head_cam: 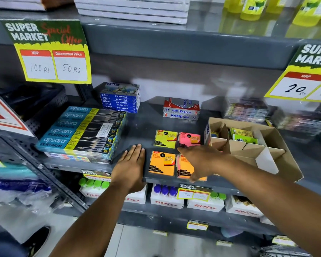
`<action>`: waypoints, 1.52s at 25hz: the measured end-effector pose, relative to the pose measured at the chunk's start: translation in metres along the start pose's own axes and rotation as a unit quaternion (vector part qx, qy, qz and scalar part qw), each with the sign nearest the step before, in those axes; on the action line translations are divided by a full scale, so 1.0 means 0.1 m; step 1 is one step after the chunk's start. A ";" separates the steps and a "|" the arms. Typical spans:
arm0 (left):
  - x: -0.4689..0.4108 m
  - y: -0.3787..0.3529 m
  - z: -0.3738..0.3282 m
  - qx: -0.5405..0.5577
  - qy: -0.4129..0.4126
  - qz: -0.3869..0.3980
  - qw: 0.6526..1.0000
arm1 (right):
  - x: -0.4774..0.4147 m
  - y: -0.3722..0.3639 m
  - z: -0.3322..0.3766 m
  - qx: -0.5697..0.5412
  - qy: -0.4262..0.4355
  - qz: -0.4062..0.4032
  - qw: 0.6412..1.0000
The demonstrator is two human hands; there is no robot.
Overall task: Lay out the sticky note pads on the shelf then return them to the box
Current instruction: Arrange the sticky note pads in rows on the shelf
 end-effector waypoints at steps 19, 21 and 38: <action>0.03 0.02 -0.01 0.019 -0.014 -0.002 1.000 | -0.47 0.42 0.62 -0.058 0.035 -0.057 0.996; 0.03 0.02 -0.01 0.023 -0.015 -0.004 1.000 | -0.52 0.39 0.65 -0.053 0.034 -0.055 0.996; 0.02 0.01 -0.01 0.010 -0.015 0.004 1.000 | -0.06 0.29 0.02 -0.011 -0.005 0.024 1.000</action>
Point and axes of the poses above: each hand's wrist, its own x-axis away from the middle knuckle, its own y-axis out of the back of the hand, z = x × y, the point moved 10 cm from there along -x, towards the middle knuckle
